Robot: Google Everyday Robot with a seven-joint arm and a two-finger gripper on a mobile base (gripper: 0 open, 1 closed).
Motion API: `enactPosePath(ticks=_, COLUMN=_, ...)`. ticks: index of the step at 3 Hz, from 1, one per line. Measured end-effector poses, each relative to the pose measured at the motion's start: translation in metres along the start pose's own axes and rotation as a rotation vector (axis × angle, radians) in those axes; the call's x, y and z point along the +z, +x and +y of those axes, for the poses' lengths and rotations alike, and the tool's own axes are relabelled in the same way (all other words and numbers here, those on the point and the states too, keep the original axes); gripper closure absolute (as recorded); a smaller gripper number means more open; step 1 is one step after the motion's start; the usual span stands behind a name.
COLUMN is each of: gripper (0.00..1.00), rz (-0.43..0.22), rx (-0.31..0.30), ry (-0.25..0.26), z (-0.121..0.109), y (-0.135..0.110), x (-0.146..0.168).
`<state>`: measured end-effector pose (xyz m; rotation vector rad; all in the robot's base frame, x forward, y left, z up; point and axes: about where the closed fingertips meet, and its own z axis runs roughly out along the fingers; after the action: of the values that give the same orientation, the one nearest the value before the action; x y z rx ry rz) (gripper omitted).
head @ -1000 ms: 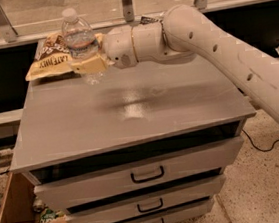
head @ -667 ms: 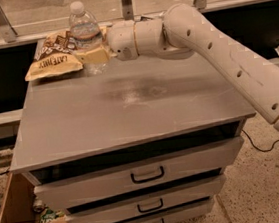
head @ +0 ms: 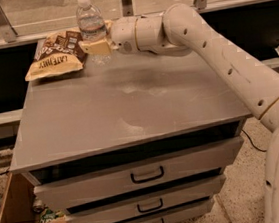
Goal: Move water bottle near brown chip bag
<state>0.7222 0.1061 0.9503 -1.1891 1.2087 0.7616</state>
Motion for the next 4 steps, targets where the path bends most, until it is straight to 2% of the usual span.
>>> enactPosePath(ticks=2, gripper=1.0, rz=-0.01, rx=0.075, ry=0.077, z=-0.02, y=0.03, x=0.02)
enactPosePath(ticks=4, gripper=0.59, rz=-0.013, rx=0.213, ry=0.136, z=-0.028, y=0.051, x=0.042)
